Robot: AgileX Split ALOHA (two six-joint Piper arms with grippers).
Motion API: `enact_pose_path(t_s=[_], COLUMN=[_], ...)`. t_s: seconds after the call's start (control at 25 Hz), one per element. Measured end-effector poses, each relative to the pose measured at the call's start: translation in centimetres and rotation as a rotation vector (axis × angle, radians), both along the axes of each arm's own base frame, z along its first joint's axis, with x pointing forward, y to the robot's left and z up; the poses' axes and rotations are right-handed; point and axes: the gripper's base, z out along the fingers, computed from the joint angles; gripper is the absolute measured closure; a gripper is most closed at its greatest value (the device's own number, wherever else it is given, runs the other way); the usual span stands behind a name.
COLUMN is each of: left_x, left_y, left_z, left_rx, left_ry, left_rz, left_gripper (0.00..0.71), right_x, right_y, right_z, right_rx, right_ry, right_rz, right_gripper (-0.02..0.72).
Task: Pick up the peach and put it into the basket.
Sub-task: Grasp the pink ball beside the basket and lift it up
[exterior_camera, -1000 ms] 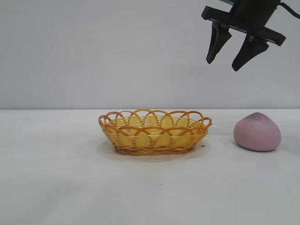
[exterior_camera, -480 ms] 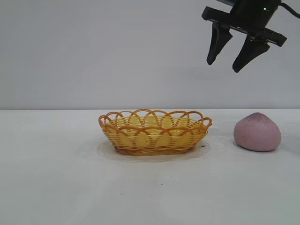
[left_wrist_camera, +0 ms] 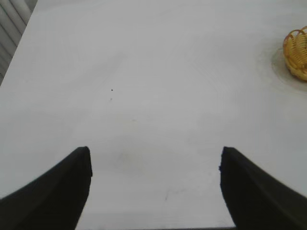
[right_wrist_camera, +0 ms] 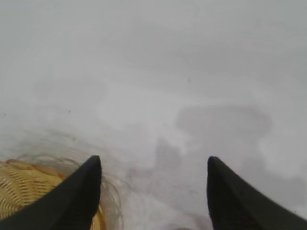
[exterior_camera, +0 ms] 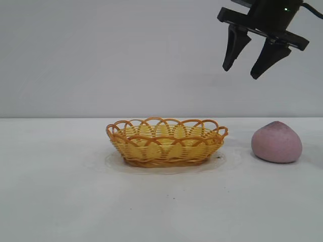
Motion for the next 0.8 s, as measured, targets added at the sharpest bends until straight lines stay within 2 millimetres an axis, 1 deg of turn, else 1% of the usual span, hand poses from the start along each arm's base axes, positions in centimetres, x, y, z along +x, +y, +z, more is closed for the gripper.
enact_pose_path(t_s=[0.08,0.28,0.4,0.6,0.68,0.8], left_x=[0.0,0.0,0.0,0.0,0.0,0.0], left_y=[0.0,0.0,0.0,0.0,0.0,0.0], left_z=[0.0,0.0,0.0,0.0,0.0,0.0], left_rx=[0.0,0.0,0.0,0.0,0.0,0.0], left_ry=[-0.002,-0.004,-0.004,-0.004,-0.004,-0.004], left_rz=[0.0,0.0,0.0,0.0,0.0,0.0], left_gripper=[0.215,0.215,0.215,0.215,0.215,0.215], right_x=[0.0,-0.5,-0.9,-1.7,-2.1,-2.8], right_y=[0.0,-0.2,-0.5,-1.0,-1.1,-1.2], right_z=[-0.3,-0.6,-0.9,-1.2,-1.0,-0.1], right_rx=[-0.007,-0.064,-0.123,-0.182,-0.187,-0.18], right_ry=[0.005,0.03,0.07,0.161,0.193,0.23], right_rz=[0.009,0.097,0.14,0.158,0.169,0.157], right_gripper=[0.3,0.3,0.3,0.3,0.3,0.3])
